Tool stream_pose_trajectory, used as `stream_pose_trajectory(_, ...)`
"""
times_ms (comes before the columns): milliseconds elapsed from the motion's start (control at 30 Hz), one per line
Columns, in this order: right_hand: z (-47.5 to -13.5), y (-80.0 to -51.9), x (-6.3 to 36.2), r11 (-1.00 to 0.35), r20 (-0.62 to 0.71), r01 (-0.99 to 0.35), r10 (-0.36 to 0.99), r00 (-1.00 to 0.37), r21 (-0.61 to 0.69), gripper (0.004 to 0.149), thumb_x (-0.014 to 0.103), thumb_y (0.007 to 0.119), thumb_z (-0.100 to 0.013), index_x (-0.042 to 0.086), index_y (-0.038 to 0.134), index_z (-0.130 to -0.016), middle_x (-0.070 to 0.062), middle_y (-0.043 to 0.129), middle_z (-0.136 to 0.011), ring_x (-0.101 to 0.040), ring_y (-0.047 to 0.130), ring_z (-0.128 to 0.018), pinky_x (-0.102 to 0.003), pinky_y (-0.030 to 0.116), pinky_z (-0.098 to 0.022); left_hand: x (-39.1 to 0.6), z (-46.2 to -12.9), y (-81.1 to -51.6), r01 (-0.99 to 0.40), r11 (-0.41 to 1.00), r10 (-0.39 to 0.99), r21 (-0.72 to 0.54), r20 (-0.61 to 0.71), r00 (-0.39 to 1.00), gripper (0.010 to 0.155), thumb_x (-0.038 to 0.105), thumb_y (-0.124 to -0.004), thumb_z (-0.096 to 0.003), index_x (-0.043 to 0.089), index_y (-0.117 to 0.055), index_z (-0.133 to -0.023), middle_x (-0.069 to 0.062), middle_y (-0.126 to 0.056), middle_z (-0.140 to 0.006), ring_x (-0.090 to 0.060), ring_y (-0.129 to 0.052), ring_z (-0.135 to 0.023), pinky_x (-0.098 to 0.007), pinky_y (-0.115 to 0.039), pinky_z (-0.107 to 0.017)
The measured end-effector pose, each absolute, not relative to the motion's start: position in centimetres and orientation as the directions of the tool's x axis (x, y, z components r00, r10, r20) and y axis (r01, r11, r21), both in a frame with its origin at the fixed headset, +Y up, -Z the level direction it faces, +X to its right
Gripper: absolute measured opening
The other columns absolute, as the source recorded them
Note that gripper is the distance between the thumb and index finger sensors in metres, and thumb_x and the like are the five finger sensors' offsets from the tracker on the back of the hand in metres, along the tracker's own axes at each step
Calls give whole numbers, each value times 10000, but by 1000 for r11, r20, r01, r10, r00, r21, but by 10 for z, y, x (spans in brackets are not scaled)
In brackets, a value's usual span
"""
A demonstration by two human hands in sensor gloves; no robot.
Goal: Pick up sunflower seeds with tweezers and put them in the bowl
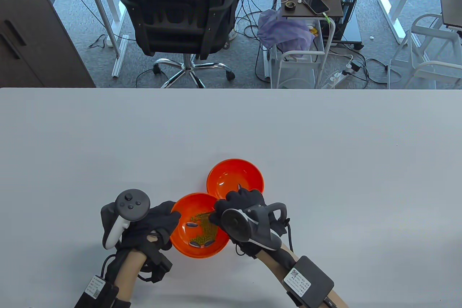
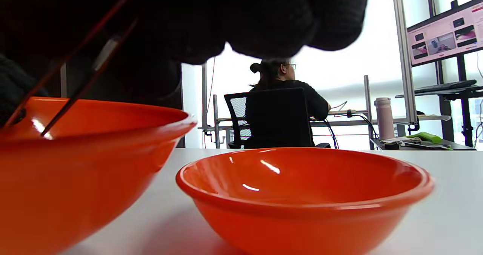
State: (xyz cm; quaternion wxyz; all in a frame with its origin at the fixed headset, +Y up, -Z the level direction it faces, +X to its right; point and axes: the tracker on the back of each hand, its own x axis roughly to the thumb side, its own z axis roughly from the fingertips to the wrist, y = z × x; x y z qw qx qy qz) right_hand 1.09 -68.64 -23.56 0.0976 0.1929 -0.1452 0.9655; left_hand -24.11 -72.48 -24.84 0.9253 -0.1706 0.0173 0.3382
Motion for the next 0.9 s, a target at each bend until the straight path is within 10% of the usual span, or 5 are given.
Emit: stream_pose_trajectory(900, -232, -681, 9, -917, 382, -216, 77, -921, -336, 403, 546, 883, -271, 290, 1078, -514, 85, 972, -367, -112, 946, -301, -366, 853, -458, -238, -247, -726, -635, 708, 626, -311, -142, 767, 484, 406, -775, -469, 166, -834, -885, -48, -1058, -422, -123, -1066, -99, -361, -944, -215)
